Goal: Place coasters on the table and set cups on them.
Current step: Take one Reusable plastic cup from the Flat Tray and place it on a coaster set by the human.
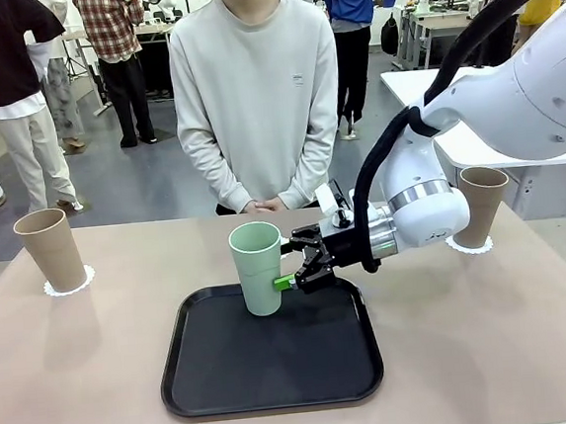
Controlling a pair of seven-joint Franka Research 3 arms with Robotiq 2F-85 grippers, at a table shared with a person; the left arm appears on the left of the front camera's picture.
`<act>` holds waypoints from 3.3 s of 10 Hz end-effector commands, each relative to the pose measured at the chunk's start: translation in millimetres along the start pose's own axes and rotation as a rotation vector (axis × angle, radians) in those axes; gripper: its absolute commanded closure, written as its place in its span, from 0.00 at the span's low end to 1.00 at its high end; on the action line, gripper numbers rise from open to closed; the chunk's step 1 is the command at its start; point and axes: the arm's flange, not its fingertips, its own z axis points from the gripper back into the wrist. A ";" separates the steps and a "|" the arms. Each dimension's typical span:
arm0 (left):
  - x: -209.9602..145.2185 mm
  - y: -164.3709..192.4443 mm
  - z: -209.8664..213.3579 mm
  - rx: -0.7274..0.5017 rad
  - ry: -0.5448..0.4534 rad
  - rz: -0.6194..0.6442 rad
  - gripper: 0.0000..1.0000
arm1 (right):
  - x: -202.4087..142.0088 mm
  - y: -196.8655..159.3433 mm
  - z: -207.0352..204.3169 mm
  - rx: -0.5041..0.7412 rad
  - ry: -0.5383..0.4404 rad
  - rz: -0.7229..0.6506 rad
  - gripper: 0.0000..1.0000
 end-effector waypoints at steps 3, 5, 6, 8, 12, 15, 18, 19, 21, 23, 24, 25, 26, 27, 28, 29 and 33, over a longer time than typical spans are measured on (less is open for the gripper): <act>-0.6 -2.3 0.7 -0.008 -0.003 -0.003 0.00 | 3.3 -4.9 -24.8 0.049 0.003 0.000 0.00; -0.6 -2.3 0.7 -0.008 -0.003 -0.003 0.00 | 3.3 -5.9 -34.4 0.075 0.017 -0.021 0.00; -0.6 -2.3 0.7 -0.008 -0.003 -0.003 0.00 | 3.5 -6.3 -38.1 0.080 0.017 -0.020 0.00; -0.6 -2.3 0.7 -0.008 -0.003 -0.003 0.00 | 3.4 -5.9 -41.5 0.082 0.016 0.022 0.20; -0.6 -2.3 0.7 -0.008 -0.003 -0.003 0.00 | 9.3 1.2 -35.1 0.031 0.047 -0.017 1.00; -0.6 -2.3 0.7 -0.008 -0.003 -0.003 0.00 | 120.9 49.9 1.6 -0.048 0.099 -0.178 1.00; -0.6 -2.3 0.7 -0.008 -0.003 -0.003 0.00 | 176.2 59.0 15.4 -0.101 0.127 -0.176 1.00; -0.6 -2.3 0.7 -0.008 -0.003 -0.003 0.00 | 178.9 59.1 15.0 -0.109 0.128 -0.171 1.00; -0.6 -2.3 0.7 -0.008 -0.003 -0.003 0.00 | 195.4 63.8 20.3 -0.106 0.094 -0.159 1.00; -0.6 -2.3 0.7 -0.008 -0.003 -0.003 0.00 | 192.5 63.0 19.7 -0.114 0.113 -0.158 0.15; -0.6 -2.3 0.7 -0.008 -0.003 -0.003 0.00 | 181.3 36.9 18.6 -0.176 0.066 -0.168 0.15; -0.6 -2.3 0.7 -0.008 -0.003 -0.003 0.00 | 173.0 1.9 25.3 -0.212 0.043 -0.172 0.15; -0.6 -2.3 0.7 -0.008 -0.003 -0.003 0.00 | 162.4 -27.1 31.8 -0.197 0.084 -0.161 0.15; -0.6 -2.3 0.7 -0.008 -0.003 -0.003 0.00 | 153.9 -49.7 36.9 -0.207 0.094 -0.146 0.15; -0.6 -2.3 0.7 -0.008 -0.003 -0.003 0.00 | 146.6 -68.8 40.3 -0.188 0.084 -0.116 0.15; -0.6 -2.3 0.7 -0.008 -0.003 -0.003 0.00 | 139.8 -84.8 40.9 -0.156 0.048 -0.102 0.15; -0.6 -2.3 0.7 -0.008 -0.003 -0.003 0.00 | 128.3 -102.5 39.4 -0.161 0.033 -0.132 0.15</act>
